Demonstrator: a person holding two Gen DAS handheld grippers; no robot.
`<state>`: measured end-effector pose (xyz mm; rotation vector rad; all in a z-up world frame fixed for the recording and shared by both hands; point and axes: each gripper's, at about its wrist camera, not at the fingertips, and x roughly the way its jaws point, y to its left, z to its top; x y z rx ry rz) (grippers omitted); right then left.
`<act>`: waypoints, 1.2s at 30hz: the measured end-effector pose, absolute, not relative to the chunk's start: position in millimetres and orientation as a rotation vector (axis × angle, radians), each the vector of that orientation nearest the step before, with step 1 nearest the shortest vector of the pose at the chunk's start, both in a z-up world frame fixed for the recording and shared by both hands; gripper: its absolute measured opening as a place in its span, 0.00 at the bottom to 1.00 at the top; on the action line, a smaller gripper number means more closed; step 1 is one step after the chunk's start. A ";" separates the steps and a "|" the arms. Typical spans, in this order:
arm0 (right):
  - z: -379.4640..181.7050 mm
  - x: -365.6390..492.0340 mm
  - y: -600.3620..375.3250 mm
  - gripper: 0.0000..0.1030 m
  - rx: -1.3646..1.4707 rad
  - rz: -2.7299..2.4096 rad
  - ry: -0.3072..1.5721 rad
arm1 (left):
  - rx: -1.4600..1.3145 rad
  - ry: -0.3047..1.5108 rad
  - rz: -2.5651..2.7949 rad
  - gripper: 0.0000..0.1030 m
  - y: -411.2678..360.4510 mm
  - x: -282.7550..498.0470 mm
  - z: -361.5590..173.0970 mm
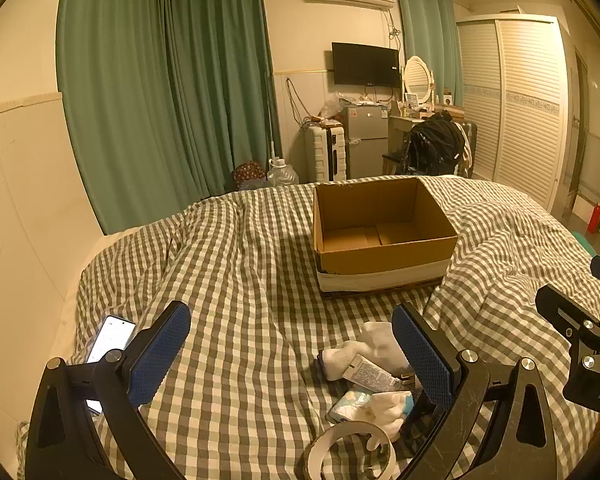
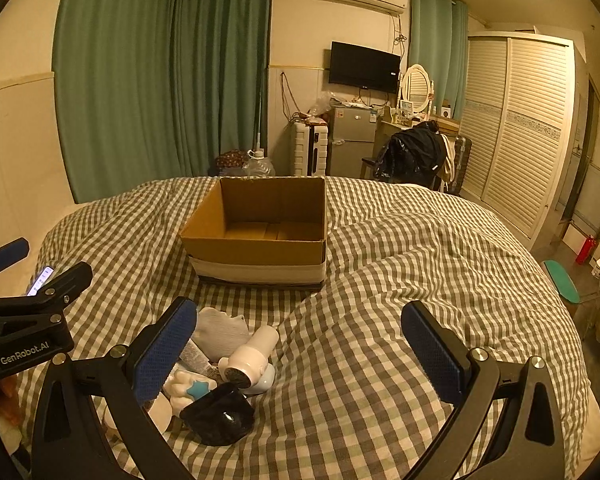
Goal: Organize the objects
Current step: 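Reach the left tool toward the tape roll in the item pile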
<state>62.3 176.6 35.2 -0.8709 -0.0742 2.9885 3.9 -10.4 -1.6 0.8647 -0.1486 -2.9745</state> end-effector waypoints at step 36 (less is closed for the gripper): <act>91.5 111.2 160.1 1.00 -0.722 3.080 -0.106 | 0.751 -0.079 -3.036 1.00 -21.3 46.7 47.7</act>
